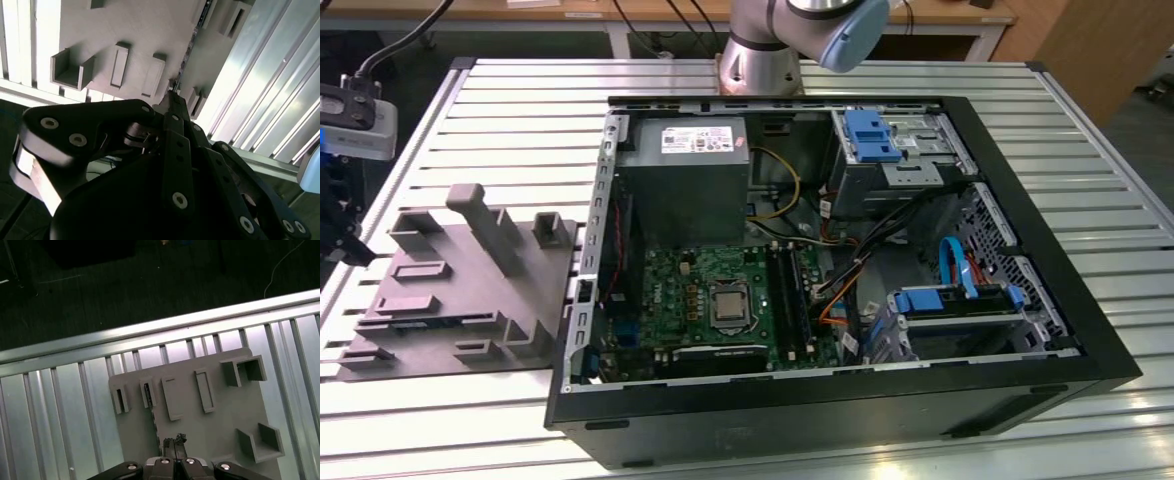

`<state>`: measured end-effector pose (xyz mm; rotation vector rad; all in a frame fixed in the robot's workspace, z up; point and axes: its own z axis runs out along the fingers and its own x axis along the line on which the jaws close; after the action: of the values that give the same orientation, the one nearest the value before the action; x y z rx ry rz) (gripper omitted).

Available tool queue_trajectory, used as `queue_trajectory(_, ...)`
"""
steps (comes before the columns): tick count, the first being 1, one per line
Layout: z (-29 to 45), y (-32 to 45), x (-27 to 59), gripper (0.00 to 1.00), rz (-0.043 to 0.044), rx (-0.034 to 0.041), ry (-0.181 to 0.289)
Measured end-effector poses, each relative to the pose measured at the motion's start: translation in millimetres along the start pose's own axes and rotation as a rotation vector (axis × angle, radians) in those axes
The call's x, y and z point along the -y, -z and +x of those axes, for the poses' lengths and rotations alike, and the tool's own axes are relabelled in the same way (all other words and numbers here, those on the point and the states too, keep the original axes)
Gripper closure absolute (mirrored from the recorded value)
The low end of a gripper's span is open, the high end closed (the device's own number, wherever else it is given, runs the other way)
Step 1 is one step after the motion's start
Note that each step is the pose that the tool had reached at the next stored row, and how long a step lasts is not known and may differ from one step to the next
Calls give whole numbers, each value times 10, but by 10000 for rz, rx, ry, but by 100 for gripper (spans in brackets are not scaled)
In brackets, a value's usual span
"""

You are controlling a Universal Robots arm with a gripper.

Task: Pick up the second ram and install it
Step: 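Pick up the second ram and move it above second insertion slot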

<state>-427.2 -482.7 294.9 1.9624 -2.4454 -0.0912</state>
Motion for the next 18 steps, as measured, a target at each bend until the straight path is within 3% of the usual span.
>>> queue_trajectory(1,-1,-2,1,90,-102,-21,-6)
queue_trajectory(2,0,-2,1,90,-114,-24,-7)
queue_trajectory(9,0,-13,2,90,-141,-42,245)
queue_trajectory(13,3,-49,4,90,-153,-64,622)
queue_trajectory(18,22,-99,19,90,-154,-66,665)
